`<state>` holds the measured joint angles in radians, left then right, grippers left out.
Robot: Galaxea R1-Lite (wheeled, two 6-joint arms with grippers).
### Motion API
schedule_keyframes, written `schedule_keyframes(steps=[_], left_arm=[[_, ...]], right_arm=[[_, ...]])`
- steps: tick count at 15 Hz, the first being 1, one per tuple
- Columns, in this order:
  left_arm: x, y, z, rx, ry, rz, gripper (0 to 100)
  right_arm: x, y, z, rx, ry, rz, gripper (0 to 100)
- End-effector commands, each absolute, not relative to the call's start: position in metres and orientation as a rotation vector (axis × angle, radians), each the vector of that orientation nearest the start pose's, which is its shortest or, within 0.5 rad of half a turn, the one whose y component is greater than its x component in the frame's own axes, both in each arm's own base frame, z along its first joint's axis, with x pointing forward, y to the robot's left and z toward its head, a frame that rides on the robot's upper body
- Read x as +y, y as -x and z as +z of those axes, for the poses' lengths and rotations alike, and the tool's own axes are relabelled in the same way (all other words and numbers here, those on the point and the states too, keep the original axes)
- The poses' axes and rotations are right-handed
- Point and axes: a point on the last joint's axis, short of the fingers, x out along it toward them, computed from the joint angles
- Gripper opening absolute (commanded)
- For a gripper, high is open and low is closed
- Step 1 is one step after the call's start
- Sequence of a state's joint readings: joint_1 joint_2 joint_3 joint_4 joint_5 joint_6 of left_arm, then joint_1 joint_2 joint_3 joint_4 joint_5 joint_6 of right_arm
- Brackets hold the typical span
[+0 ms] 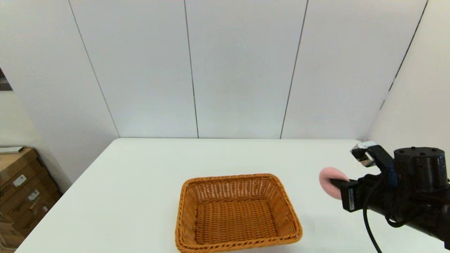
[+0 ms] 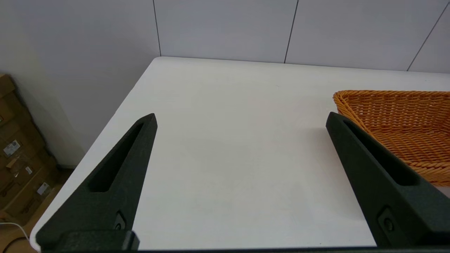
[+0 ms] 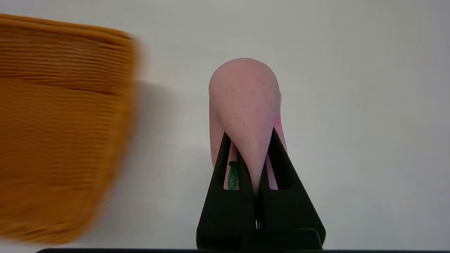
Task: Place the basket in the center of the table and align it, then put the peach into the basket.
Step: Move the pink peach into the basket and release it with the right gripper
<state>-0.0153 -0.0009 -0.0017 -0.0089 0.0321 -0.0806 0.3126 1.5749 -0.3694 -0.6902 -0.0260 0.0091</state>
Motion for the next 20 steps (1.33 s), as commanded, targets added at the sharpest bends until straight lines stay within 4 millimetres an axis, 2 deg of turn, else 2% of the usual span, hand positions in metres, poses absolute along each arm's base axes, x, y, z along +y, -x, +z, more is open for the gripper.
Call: schedule_keyframes(steps=[1, 3, 7, 10, 13, 14, 20], left_arm=[[0.001, 0.023, 0.077, -0.013, 0.082, 0.016, 100], [0.001, 0.023, 0.077, -0.013, 0.082, 0.016, 100], [0.001, 0.023, 0.077, -0.013, 0.082, 0.016, 100], [0.001, 0.023, 0.077, -0.013, 0.082, 0.016, 100], [0.001, 0.023, 0.077, -0.013, 0.082, 0.016, 100], [0.001, 0.023, 0.077, -0.013, 0.082, 0.016, 100], [0.001, 0.023, 0.077, -0.013, 0.082, 0.016, 100]], right_arm=[[0.127, -0.203, 0.130, 0.455, 0.118, 0.523, 0], [0.160, -0.203, 0.119, 0.493, 0.141, 0.620, 0], [0.189, -0.214, 0.094, 0.563, 0.189, 0.668, 0], [0.196, -0.220, 0.086, 0.582, 0.197, 0.668, 0], [0.194, -0.219, 0.085, 0.594, 0.199, 0.663, 0], [0.193, -0.219, 0.084, 0.598, 0.202, 0.653, 100], [0.185, -0.213, 0.087, 0.601, 0.162, 0.617, 100]])
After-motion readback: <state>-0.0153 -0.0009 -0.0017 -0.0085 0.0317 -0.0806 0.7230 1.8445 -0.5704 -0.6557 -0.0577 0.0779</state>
